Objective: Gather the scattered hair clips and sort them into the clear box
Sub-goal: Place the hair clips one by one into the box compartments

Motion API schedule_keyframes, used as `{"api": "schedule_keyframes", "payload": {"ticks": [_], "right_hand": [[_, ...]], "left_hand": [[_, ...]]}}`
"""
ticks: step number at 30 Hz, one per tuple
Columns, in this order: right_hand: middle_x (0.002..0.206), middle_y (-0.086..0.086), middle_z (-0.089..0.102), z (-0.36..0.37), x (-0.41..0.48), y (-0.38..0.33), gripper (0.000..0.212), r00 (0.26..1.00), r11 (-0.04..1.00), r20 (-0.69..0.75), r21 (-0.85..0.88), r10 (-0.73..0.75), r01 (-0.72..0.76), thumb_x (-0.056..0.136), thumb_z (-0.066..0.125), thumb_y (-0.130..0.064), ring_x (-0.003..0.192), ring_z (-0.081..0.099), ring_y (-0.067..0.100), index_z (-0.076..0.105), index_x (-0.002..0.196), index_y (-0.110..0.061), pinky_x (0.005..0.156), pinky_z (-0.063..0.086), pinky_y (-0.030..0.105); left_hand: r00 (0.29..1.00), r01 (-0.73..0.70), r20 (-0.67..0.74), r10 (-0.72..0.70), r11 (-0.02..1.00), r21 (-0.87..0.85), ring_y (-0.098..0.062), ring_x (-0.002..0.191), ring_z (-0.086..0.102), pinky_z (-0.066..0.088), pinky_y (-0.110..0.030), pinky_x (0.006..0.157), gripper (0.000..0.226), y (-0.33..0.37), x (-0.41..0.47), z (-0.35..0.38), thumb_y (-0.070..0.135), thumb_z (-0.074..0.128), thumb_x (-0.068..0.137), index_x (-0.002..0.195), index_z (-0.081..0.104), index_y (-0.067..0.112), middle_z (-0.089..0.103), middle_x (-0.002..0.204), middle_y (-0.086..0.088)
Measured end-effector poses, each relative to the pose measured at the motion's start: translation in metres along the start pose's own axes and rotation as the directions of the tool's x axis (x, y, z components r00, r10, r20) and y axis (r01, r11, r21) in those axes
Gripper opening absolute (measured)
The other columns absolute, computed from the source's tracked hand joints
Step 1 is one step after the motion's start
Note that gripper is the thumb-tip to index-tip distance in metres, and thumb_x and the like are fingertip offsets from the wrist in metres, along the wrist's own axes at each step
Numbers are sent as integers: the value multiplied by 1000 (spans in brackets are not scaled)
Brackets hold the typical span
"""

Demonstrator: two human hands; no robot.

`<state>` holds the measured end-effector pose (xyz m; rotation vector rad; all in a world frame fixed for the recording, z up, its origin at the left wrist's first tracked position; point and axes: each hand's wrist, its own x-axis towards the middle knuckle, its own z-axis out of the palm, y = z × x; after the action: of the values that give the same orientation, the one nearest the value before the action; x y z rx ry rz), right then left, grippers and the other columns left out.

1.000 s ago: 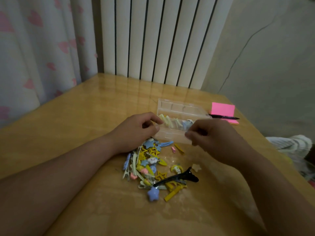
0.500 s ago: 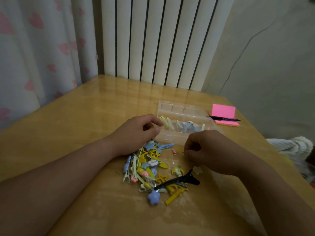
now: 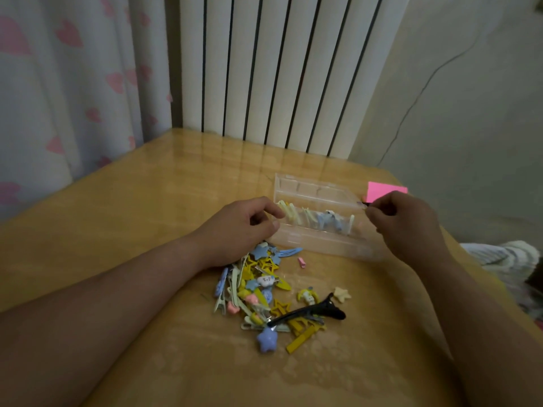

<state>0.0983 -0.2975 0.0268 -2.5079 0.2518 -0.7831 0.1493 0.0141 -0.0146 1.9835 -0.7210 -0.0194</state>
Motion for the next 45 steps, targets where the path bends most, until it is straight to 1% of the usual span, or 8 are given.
{"api": "schedule_keyframes", "payload": {"ticks": [3,11,17,24,28,32,42,45], "right_hand": [[85,-12,67,11,4,-1,4,999,997,11,-68,-37,38,96,74,-29,76,59,2,73,93,-26,64,44,27],[81,-6,68,15,9,8,19,997,992,31,-104,77,-74,96,73,-34,71,60,12,81,98,-17,59,40,25],[79,-5,72,14,4,8,20,995,994,53,-72,90,-86,98,69,-35,71,64,16,81,96,-18,68,53,38],[84,-10,70,-3,-15,-32,14,985,986,-48,-3,-165,165,100,68,-31,76,63,2,76,97,-21,69,51,28],[74,-10,70,-3,-44,-69,18,928,963,257,49,-269,266,99,66,-40,61,61,-1,73,87,-29,57,42,20],[83,-13,73,8,-60,-78,17,834,956,509,-66,-215,287,94,71,-47,75,67,2,77,94,-32,73,58,35],[93,-7,70,15,-67,-90,13,807,865,548,-271,-221,421,98,58,-39,90,64,17,68,99,-29,78,55,38],[93,-5,69,14,-68,-92,15,783,834,577,-297,-231,464,101,54,-38,88,63,19,66,100,-28,77,54,38]], "left_hand": [[1000,2,-7,-2,1000,-3,-25,88,67,55,-41,82,15,1,1,0,31,64,105,118,72,33,71,93,-3],[1000,-6,-2,6,1000,-7,-26,83,65,52,-35,74,14,0,1,0,29,64,105,117,72,32,70,91,-4],[1000,-4,-6,4,1000,8,-7,74,60,49,-26,70,14,-3,2,0,30,64,105,116,72,35,69,91,-4],[1000,-1,-5,1,1000,20,-4,75,62,49,-21,71,15,-3,2,-1,30,63,106,118,72,34,70,90,0],[1000,-7,-1,7,1000,6,-19,80,66,53,-34,76,16,-2,2,-1,30,63,106,118,72,33,70,89,0],[1000,-11,-3,11,1000,9,-23,86,67,56,-42,82,16,-1,0,-2,31,64,105,119,72,33,70,90,0],[1000,-4,-10,4,1000,27,-7,76,63,49,-19,69,15,0,0,-2,31,64,105,118,72,34,71,92,-3],[1000,-6,-8,6,1000,27,-11,80,66,52,-26,74,15,0,0,-2,33,64,105,117,72,35,71,92,-1]]}}
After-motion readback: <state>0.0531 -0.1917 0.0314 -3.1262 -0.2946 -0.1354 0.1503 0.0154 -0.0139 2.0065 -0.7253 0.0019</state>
